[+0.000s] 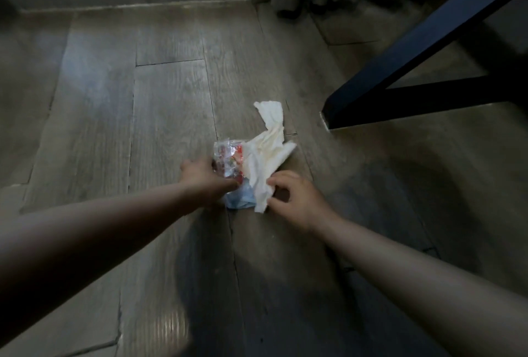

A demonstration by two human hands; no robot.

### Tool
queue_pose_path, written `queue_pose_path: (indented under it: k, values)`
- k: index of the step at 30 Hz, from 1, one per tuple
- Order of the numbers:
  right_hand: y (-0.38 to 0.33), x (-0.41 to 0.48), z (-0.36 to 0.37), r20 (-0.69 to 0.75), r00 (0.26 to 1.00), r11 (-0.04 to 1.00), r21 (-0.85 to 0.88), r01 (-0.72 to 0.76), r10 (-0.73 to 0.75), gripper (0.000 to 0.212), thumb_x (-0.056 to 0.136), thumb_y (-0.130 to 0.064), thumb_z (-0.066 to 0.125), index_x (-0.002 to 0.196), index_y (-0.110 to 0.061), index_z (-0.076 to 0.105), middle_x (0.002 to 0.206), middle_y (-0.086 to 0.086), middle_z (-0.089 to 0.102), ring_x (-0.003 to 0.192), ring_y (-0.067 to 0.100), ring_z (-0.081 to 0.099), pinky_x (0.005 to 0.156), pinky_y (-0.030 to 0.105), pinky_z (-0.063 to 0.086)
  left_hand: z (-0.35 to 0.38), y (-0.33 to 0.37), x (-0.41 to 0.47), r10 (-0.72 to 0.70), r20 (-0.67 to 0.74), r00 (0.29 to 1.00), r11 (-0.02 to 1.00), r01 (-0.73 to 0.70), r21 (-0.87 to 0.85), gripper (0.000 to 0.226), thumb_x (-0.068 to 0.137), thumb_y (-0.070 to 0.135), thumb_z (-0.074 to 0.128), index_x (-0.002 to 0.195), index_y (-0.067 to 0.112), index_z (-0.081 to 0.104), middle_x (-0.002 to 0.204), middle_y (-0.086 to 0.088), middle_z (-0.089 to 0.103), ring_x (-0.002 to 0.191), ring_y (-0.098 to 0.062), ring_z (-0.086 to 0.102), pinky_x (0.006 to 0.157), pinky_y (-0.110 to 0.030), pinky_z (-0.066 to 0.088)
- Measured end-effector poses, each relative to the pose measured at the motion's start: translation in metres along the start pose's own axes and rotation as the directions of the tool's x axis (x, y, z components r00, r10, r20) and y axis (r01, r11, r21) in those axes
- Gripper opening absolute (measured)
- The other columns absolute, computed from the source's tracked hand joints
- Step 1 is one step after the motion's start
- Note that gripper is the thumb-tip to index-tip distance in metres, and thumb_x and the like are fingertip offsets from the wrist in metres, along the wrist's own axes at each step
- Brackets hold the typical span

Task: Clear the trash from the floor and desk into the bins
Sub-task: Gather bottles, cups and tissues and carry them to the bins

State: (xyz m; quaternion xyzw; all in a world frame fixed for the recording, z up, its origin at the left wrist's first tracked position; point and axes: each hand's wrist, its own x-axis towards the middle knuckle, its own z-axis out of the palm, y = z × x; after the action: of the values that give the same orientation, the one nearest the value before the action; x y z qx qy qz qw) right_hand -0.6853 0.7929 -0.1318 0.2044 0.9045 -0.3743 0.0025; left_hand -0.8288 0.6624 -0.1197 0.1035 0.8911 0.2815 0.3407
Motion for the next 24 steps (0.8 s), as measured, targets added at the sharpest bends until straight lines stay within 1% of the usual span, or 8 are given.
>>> queue_pose_path:
  k: [3, 7, 11, 14, 16, 18, 21, 24]
  values:
    - [-0.005, -0.008, 0.002, 0.086, 0.996, 0.999, 0.023, 0.035, -0.037, 0.037, 0.086, -0.025, 0.066, 0.122, -0.014, 0.063, 0.128, 0.000, 0.056, 0.115, 0.010, 0.052, 0.091, 0.016, 0.038, -0.001, 0.001, -0.001, -0.006, -0.003, 1.000, 0.998, 0.006, -0.066, 0.083, 0.076, 0.052, 0.071, 0.141, 0.015, 0.035, 0.137, -0.019, 0.038, 0.114, -0.038, 0.053, 0.088, -0.049, 0.054]
    - [-0.006, -0.013, -0.004, 0.138, 0.990, 0.999, 0.028, 0.029, -0.033, 0.036, 0.087, -0.025, 0.064, 0.122, -0.017, 0.063, 0.127, -0.001, 0.056, 0.114, 0.011, 0.052, 0.090, 0.022, 0.042, 0.008, 0.007, -0.005, 0.101, -0.076, 0.992, 0.993, -0.096, 0.065, 0.111, 0.062, 0.063, 0.076, 0.148, 0.023, 0.019, 0.149, -0.015, 0.025, 0.131, -0.034, 0.038, 0.102, -0.045, 0.043]
    - [-0.002, -0.018, -0.005, 0.156, 0.987, 0.999, -0.022, 0.025, -0.022, 0.046, 0.088, -0.023, 0.063, 0.132, -0.016, 0.055, 0.134, 0.000, 0.053, 0.121, 0.013, 0.050, 0.098, 0.024, 0.041, 0.014, 0.009, -0.003, 0.199, -0.056, 0.978, 0.935, -0.173, 0.309, 0.075, 0.069, 0.054, 0.075, 0.128, 0.019, 0.044, 0.126, -0.016, 0.044, 0.111, -0.028, 0.048, 0.080, -0.034, 0.044]
    - [0.004, -0.019, -0.014, 0.074, 0.996, 0.999, 0.004, -0.043, 0.042, 0.039, 0.087, -0.020, 0.063, 0.126, -0.018, 0.061, 0.126, 0.000, 0.060, 0.109, 0.012, 0.057, 0.095, 0.026, 0.046, 0.017, 0.009, -0.002, 0.196, -0.067, 0.978, 0.912, -0.157, 0.379, 0.060, 0.071, 0.054, 0.072, 0.113, 0.017, 0.050, 0.120, -0.016, 0.043, 0.105, -0.029, 0.049, 0.079, -0.034, 0.046]
    - [0.009, -0.014, -0.024, -0.078, 0.994, 0.997, 0.016, -0.079, 0.080, 0.029, 0.085, -0.016, 0.063, 0.113, -0.016, 0.068, 0.109, 0.002, 0.067, 0.093, 0.011, 0.061, 0.087, 0.029, 0.050, 0.016, 0.009, -0.001, 0.190, -0.048, 0.981, 0.910, -0.158, 0.383, 0.059, 0.072, 0.057, 0.070, 0.111, 0.018, 0.051, 0.118, -0.015, 0.044, 0.105, -0.028, 0.048, 0.078, -0.033, 0.044]
    - [0.012, -0.004, -0.035, -0.185, 0.980, 0.995, -0.046, -0.083, 0.073, 0.026, 0.084, -0.015, 0.062, 0.109, -0.016, 0.068, 0.105, 0.003, 0.064, 0.093, 0.015, 0.060, 0.084, 0.030, 0.049, 0.014, 0.009, 0.002, 0.183, -0.018, 0.983, 0.911, -0.162, 0.380, 0.061, 0.072, 0.059, 0.068, 0.113, 0.017, 0.052, 0.118, -0.016, 0.046, 0.106, -0.027, 0.046, 0.078, -0.031, 0.040]
    - [0.011, 0.019, -0.045, -0.154, 0.988, 0.983, -0.175, -0.058, 0.030, 0.036, 0.086, -0.020, 0.060, 0.123, -0.020, 0.060, 0.122, 0.001, 0.055, 0.107, 0.017, 0.054, 0.088, 0.027, 0.044, 0.012, 0.007, 0.002, 0.178, 0.008, 0.984, 0.915, -0.168, 0.367, 0.069, 0.072, 0.061, 0.068, 0.123, 0.018, 0.049, 0.126, -0.014, 0.039, 0.109, -0.024, 0.045, 0.081, -0.030, 0.039]
    - [0.005, 0.044, -0.046, -0.098, 0.994, 0.968, -0.243, -0.062, 0.039, 0.049, 0.087, -0.024, 0.060, 0.134, -0.024, 0.050, 0.132, 0.002, 0.049, 0.116, 0.021, 0.051, 0.095, 0.035, 0.045, 0.012, 0.004, 0.000, 0.189, 0.002, 0.982, 0.915, -0.177, 0.363, 0.079, 0.069, 0.065, 0.068, 0.130, 0.020, 0.046, 0.132, -0.013, 0.032, 0.113, -0.026, 0.045, 0.088, -0.031, 0.040]
